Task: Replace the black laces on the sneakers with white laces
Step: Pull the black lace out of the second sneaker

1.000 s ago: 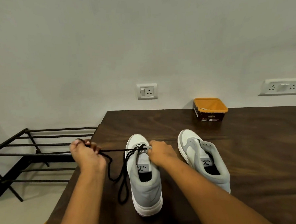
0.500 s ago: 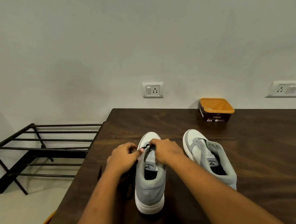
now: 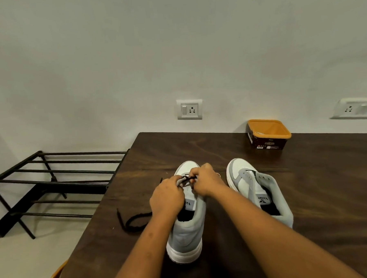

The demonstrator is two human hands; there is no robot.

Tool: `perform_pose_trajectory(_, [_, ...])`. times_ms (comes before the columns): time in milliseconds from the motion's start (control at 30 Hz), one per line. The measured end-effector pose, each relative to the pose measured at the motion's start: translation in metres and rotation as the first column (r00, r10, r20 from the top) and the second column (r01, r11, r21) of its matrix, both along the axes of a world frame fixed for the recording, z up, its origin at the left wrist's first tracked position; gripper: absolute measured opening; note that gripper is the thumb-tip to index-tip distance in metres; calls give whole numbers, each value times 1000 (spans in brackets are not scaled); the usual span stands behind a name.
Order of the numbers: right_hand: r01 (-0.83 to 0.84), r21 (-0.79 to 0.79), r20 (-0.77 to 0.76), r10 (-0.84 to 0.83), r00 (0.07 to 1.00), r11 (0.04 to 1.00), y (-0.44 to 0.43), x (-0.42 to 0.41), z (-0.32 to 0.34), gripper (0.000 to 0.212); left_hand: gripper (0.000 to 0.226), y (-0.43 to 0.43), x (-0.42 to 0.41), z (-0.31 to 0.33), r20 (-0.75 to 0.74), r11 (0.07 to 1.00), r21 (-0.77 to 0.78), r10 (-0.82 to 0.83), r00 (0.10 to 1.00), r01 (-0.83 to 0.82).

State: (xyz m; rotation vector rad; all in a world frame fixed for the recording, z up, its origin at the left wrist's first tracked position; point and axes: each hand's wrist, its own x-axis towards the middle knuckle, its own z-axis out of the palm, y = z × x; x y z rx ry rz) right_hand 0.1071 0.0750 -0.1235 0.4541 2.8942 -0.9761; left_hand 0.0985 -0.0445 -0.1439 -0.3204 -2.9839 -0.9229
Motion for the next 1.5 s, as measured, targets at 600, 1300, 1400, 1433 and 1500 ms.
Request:
perform_pose_trajectory(600, [355,-867,214,-380,900,351,32,3,10,28,35,5,8,6,-20,998,-11,59,998,-59])
perform_pose_trajectory(1300, [138,-85,-273,-157,949,987,5,-10,9,15,27,5,9,4,-33,991,93,101,994,-98])
perform_pose_trajectory(1400, [258,-737,-254,-609,751,625,22,-13,21,21,27,4,10,5,-39,991,90,105,994,-101])
perform_pose_trajectory(1433, [208,-898,-148,-710,688,388,27,-13,25,20,27,4,10,5,-39,990,89,109,993,-105])
perform_pose_trajectory(1500, [93,-994,12,-756,654,65,36,-8,33,20,28,5,11,5,-31,990,87,116,993,-113])
